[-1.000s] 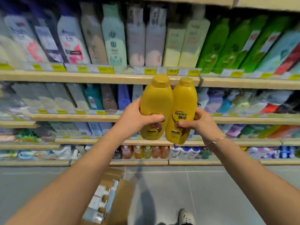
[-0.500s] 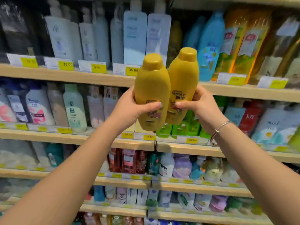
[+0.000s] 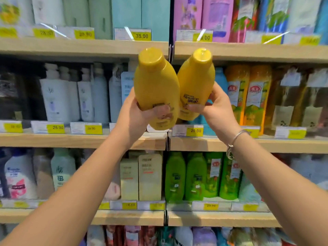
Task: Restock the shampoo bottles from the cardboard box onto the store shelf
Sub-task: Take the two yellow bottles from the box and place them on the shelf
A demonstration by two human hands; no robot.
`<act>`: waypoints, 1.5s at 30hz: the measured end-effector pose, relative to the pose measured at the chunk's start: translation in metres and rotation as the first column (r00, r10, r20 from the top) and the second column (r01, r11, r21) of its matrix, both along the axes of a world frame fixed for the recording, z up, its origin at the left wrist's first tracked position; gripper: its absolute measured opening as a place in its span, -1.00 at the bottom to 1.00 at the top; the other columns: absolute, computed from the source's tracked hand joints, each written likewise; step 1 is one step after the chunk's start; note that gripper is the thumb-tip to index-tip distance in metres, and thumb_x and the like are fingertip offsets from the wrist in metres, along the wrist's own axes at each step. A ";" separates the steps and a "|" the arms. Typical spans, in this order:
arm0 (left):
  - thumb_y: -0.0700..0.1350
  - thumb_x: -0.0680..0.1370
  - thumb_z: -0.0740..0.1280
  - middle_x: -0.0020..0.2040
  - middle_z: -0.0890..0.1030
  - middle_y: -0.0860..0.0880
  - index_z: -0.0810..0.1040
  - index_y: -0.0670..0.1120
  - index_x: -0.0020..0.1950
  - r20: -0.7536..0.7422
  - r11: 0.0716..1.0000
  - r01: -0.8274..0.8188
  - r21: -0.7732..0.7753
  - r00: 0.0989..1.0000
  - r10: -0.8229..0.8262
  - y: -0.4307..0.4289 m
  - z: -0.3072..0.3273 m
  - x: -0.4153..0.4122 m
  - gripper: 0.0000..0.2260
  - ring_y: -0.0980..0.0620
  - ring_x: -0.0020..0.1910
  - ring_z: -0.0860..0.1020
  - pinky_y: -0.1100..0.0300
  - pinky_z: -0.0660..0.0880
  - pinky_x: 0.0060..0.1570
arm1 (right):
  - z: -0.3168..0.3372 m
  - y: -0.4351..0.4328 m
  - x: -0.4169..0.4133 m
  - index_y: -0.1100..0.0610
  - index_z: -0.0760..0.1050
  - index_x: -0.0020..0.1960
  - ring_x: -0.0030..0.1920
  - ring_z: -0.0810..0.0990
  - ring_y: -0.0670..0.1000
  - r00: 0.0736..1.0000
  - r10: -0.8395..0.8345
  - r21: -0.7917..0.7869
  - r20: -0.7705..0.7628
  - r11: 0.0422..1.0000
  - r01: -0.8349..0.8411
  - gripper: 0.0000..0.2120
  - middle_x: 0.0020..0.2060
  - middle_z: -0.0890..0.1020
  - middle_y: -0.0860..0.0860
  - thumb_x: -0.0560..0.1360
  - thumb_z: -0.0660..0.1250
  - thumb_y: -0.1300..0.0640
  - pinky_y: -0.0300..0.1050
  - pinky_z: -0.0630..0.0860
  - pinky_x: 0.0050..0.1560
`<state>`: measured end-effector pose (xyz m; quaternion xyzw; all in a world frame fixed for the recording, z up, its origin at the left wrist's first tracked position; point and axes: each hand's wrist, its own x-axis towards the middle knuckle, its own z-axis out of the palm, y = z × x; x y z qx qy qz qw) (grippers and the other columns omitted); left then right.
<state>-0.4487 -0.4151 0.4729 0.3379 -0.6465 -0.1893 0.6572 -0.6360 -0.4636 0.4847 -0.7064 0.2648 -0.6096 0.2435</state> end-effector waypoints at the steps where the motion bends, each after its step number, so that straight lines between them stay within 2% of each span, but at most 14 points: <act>1: 0.08 0.14 0.49 0.07 0.60 0.02 0.41 -0.07 0.27 0.007 1.000 0.004 -0.002 1.000 -0.004 -0.004 0.001 0.002 -0.27 0.17 -0.03 0.60 0.33 0.53 -0.16 | -0.001 -0.006 0.000 -0.05 0.43 0.08 0.10 0.55 -0.01 1.000 -0.025 0.006 -0.011 1.000 0.025 -0.56 -0.02 0.59 -0.08 0.33 0.48 0.30 -0.14 0.54 0.06; 6: 0.11 0.13 0.49 0.14 0.59 -0.06 0.40 -0.11 0.32 0.024 1.000 0.002 0.000 1.000 -0.002 -0.018 0.003 0.010 -0.20 -0.02 0.09 0.58 0.15 0.52 -0.03 | -0.007 -0.033 0.002 0.00 0.43 0.11 -0.04 0.52 -0.14 0.988 -0.135 0.060 -0.069 0.988 0.140 -0.58 -0.06 0.56 -0.12 0.34 0.49 0.23 -0.24 0.51 -0.06; 11: 0.13 0.14 0.46 0.05 0.62 -0.01 0.42 -0.14 0.30 0.012 1.000 -0.028 -0.014 1.000 0.028 -0.027 0.004 0.019 -0.22 0.11 -0.04 0.60 0.37 0.51 -0.18 | -0.010 -0.054 0.005 0.01 0.39 0.12 0.02 0.59 0.03 0.956 -0.222 0.079 -0.191 0.968 0.240 -0.55 -0.01 0.57 -0.06 0.33 0.51 0.12 0.03 0.59 0.07; 15: 0.17 0.05 0.52 -0.05 0.61 0.00 0.41 -0.19 0.27 -0.021 0.998 -0.056 -0.017 0.998 0.055 -0.037 0.006 0.019 -0.12 0.19 -0.15 0.60 0.38 0.50 -0.24 | 0.002 -0.068 0.009 0.09 0.30 0.21 0.06 0.58 0.08 0.923 -0.238 0.119 -0.303 0.951 0.284 -0.44 0.09 0.57 0.05 0.33 0.51 0.06 0.04 0.57 0.09; 18: 0.10 0.16 0.49 -0.06 0.62 0.05 0.42 -0.14 0.28 -0.033 0.999 -0.044 -0.002 0.998 0.044 -0.044 0.005 0.016 -0.26 0.26 -0.19 0.60 0.42 0.50 -0.25 | 0.010 -0.076 0.012 0.14 0.25 0.23 0.05 0.57 0.09 0.895 -0.230 0.120 -0.381 0.948 0.294 -0.39 0.11 0.57 0.11 0.34 0.51 0.06 -0.03 0.54 0.02; 20: 0.09 0.19 0.48 -0.04 0.63 0.00 0.43 -0.15 0.28 -0.048 0.999 -0.042 0.009 0.998 0.042 -0.048 0.003 0.013 -0.28 0.19 -0.14 0.61 0.37 0.51 -0.21 | 0.011 -0.079 0.014 0.17 0.22 0.26 0.02 0.53 0.08 0.874 -0.230 0.112 -0.429 0.946 0.304 -0.39 0.11 0.56 0.11 0.37 0.48 0.06 -0.09 0.48 -0.03; 23: 0.15 0.16 0.46 0.04 0.64 -0.03 0.42 -0.11 0.30 -0.079 0.998 -0.050 0.027 0.996 0.052 -0.053 0.003 0.009 -0.24 0.06 -0.02 0.61 0.22 0.50 -0.08 | 0.007 -0.085 0.016 0.22 0.19 0.34 0.15 0.53 0.13 0.853 -0.270 0.088 -0.447 0.935 0.342 -0.35 0.18 0.53 0.13 0.40 0.45 0.07 -0.04 0.49 0.10; 26: 0.19 0.10 0.53 0.03 0.65 0.03 0.42 -0.09 0.31 -0.077 1.000 -0.026 0.015 0.997 0.027 -0.055 0.005 0.006 -0.16 0.13 -0.03 0.63 0.31 0.54 -0.14 | 0.000 -0.087 0.019 0.21 0.02 0.49 0.24 0.49 0.17 0.825 -0.354 -0.003 -0.441 0.920 0.393 -0.16 0.28 0.45 0.16 0.41 0.45 0.07 0.09 0.46 0.23; 29: 0.29 0.07 0.53 0.10 0.63 0.04 0.41 -0.03 0.31 -0.104 0.999 -0.037 0.032 0.994 0.040 -0.056 0.007 0.001 -0.12 0.10 0.05 0.61 0.22 0.56 -0.02 | -0.010 -0.079 0.018 0.09 -0.06 0.51 0.28 0.43 0.17 0.709 -0.521 -0.277 -0.476 0.853 0.442 -0.19 0.45 0.20 0.14 0.46 0.39 0.15 0.06 0.49 0.17; 31: 0.18 0.18 0.51 0.13 0.63 -0.01 0.41 -0.05 0.32 -0.114 0.999 -0.018 0.042 0.993 0.022 -0.057 0.010 -0.003 -0.24 0.05 0.08 0.60 0.14 0.52 0.04 | -0.017 -0.076 0.014 0.02 0.06 0.49 0.39 0.28 0.18 0.606 -0.644 -0.479 -0.467 0.761 0.439 -0.26 0.51 0.05 0.11 0.45 0.37 0.23 0.07 0.47 0.18; 33: 0.05 0.29 0.55 0.08 0.63 0.00 0.43 -0.03 0.27 -0.109 0.999 0.011 0.051 0.994 -0.005 -0.059 0.014 -0.008 -0.39 0.08 0.03 0.61 0.19 0.51 -0.01 | -0.021 -0.077 0.009 -0.03 0.17 0.45 0.45 0.15 0.23 0.494 -0.730 -0.606 -0.473 0.676 0.419 -0.29 0.52 0.07 0.12 0.41 0.41 0.21 0.11 0.39 0.28; 37: -0.01 0.27 0.50 0.10 0.61 0.04 0.40 0.05 0.27 0.000 0.996 0.044 0.074 0.999 -0.045 -0.059 0.022 -0.021 -0.39 0.07 0.06 0.59 0.17 0.51 -0.01 | -0.016 -0.087 0.004 -0.02 0.33 0.36 0.46 0.15 0.33 0.262 -0.839 -0.748 -0.477 0.544 0.381 -0.23 0.44 0.30 0.18 0.22 0.57 0.03 0.28 0.06 0.43; 40: 0.01 0.22 0.46 0.07 0.60 0.09 0.38 0.08 0.26 0.015 0.995 0.066 0.069 0.998 -0.068 -0.058 0.024 -0.029 -0.37 0.14 0.02 0.58 0.27 0.50 -0.11 | -0.010 -0.091 0.004 -0.07 0.12 0.47 0.52 -0.14 0.28 0.160 -0.866 -0.801 -0.474 0.500 0.329 -0.28 0.53 0.06 0.12 0.41 0.40 -0.01 0.28 -0.32 0.40; 45: 0.00 0.22 0.45 0.02 0.62 0.10 0.43 0.10 0.17 -0.043 0.992 0.110 0.063 0.993 -0.107 -0.063 0.022 -0.035 -0.46 0.15 -0.01 0.60 0.31 0.53 -0.14 | -0.007 -0.095 0.005 -0.04 0.02 0.52 0.52 -0.10 0.27 0.116 -0.867 -0.818 -0.485 0.497 0.290 -0.27 0.52 0.12 0.13 0.47 0.33 0.01 0.29 -0.31 0.39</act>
